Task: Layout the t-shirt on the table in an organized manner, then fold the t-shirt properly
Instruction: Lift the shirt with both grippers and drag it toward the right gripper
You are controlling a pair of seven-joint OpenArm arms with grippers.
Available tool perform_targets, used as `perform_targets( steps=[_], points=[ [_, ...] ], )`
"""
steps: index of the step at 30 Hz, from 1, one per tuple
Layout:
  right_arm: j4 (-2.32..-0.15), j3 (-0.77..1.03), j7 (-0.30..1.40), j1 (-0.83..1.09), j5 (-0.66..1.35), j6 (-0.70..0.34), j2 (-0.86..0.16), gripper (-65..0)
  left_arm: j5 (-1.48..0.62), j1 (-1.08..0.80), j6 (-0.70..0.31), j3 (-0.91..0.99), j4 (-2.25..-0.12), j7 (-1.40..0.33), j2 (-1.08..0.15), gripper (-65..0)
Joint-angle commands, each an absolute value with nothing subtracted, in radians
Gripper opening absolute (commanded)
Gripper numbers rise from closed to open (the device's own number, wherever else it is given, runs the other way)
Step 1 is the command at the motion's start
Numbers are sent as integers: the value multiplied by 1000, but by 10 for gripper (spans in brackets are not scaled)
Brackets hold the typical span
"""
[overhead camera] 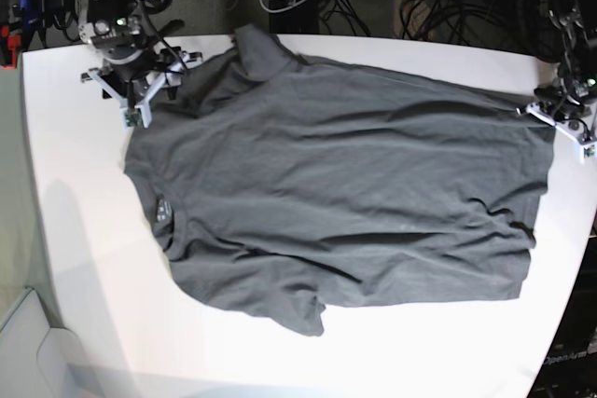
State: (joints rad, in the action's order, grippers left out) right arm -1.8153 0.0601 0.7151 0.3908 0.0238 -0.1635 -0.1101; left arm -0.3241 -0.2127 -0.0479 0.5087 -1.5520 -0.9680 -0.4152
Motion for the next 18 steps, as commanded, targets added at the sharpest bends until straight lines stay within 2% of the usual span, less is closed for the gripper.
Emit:
perform_targets(
  steps=[1,18],
  points=[
    [-1836,62,696,389,27,-163,-108,-311,-323,-205,-41,516,-1569,-957,-435,-592],
    [-1732,59,693,377,27,-163,-73,-312,-323,-211,-41,516,-1569,-952,-435,-592]
  ],
)
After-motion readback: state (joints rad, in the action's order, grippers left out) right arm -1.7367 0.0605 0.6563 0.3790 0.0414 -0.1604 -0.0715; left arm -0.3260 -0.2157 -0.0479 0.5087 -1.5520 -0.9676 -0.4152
